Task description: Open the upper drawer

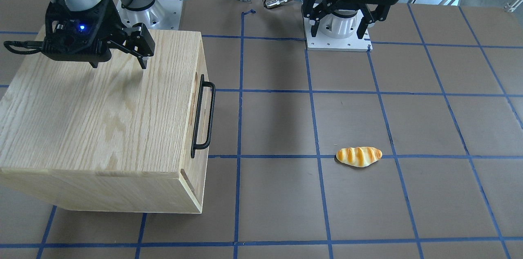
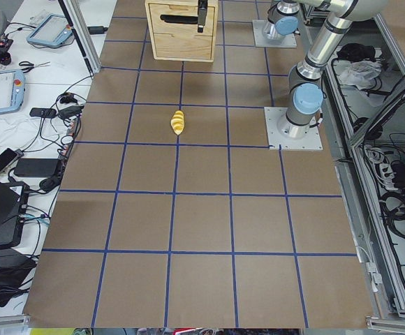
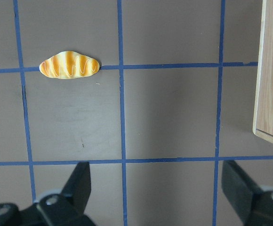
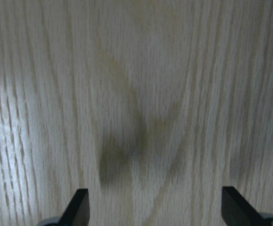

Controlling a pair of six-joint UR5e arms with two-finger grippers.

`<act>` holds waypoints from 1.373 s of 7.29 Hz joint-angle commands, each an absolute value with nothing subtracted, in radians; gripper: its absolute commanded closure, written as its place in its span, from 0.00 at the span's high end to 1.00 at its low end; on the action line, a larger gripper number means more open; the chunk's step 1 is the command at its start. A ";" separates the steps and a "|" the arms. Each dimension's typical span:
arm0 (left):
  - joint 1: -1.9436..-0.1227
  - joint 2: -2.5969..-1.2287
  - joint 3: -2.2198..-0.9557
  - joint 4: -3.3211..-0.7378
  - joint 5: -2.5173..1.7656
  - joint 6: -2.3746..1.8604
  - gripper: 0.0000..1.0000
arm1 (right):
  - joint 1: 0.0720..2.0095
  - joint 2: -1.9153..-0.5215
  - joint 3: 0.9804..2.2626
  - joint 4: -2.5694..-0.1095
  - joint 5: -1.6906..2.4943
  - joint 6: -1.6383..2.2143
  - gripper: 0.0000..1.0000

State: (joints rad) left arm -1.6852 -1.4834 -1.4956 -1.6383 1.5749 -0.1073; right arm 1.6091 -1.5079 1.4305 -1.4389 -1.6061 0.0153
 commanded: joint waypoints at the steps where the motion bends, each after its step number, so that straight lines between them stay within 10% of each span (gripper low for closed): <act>1: -1.684 -1.485 -1.496 -1.638 1.575 -0.107 1.00 | 1.609 -1.508 1.430 -1.439 -1.606 0.015 1.00; 10: -1.681 -1.488 -1.497 -1.638 1.508 -0.109 1.00 | 1.609 -1.508 1.430 -1.439 -1.606 0.014 1.00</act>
State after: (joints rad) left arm -1.6850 -1.4863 -1.4959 -1.6377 1.5381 -0.1085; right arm 1.6091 -1.5079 1.4301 -1.4389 -1.6061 0.0150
